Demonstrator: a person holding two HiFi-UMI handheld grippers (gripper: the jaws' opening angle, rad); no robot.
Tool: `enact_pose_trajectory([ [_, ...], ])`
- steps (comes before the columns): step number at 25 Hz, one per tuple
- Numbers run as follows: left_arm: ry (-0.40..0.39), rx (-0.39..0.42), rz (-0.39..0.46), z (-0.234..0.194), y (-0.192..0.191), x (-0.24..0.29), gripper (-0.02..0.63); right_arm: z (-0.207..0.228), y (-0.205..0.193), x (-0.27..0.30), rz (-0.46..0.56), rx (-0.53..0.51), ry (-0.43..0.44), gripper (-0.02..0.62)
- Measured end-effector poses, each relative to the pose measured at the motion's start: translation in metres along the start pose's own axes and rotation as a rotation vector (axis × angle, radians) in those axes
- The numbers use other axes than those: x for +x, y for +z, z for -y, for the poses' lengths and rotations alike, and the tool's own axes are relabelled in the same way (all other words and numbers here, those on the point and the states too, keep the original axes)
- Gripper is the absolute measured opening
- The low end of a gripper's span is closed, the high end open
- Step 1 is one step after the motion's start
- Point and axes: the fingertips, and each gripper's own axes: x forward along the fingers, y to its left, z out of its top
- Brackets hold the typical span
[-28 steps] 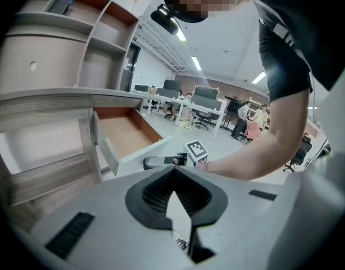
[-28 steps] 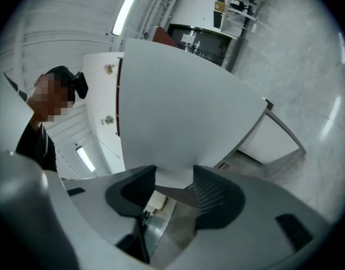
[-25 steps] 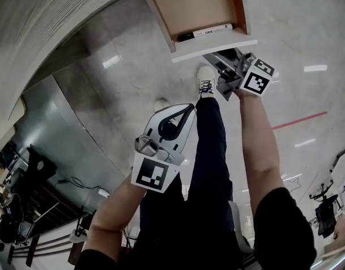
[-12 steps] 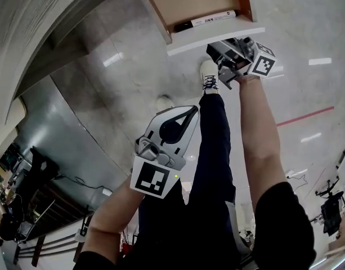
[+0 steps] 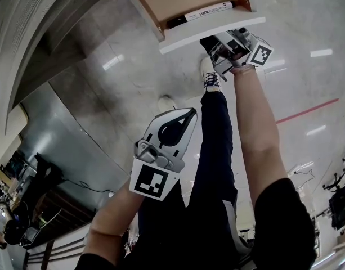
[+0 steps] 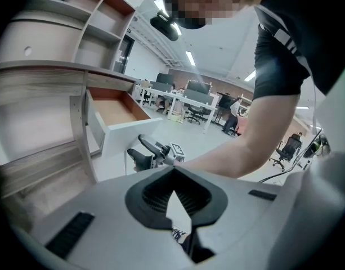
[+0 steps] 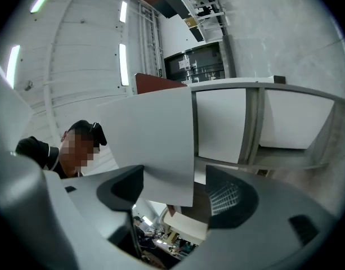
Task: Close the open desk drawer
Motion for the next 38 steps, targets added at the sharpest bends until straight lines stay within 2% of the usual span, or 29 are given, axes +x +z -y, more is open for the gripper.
enact_pose_trajectory([
  [3,-0.006,-0.005,-0.006,0.001,-0.003,0.000,0.011,0.000,-0.002,0.003,0.017,0.039,0.101,0.344],
  [5,-0.002,-0.012,0.005,0.000,-0.003,-0.002,0.011,-0.008,-0.002,0.007,0.020,0.045,0.164,0.318],
  [8,0.007,-0.015,0.017,-0.001,-0.001,-0.003,0.011,-0.022,0.001,0.013,0.000,-0.008,0.180,0.313],
  [13,0.020,-0.007,0.049,-0.003,0.016,-0.006,0.011,-0.039,-0.001,0.027,-0.055,-0.069,0.051,0.311],
  [18,0.030,0.013,0.099,-0.007,0.038,0.001,0.011,-0.036,-0.011,0.030,-0.180,-0.194,-0.133,0.305],
  [21,0.039,0.024,0.126,-0.009,0.052,0.002,0.011,-0.033,-0.015,0.030,-0.239,-0.237,-0.209,0.305],
  [31,0.081,0.021,0.166,-0.013,0.073,-0.013,0.011,-0.030,-0.012,0.038,-0.295,-0.274,-0.328,0.308],
  [38,0.107,0.011,0.193,-0.022,0.079,-0.011,0.011,-0.015,-0.007,0.043,-0.343,-0.271,-0.361,0.313],
])
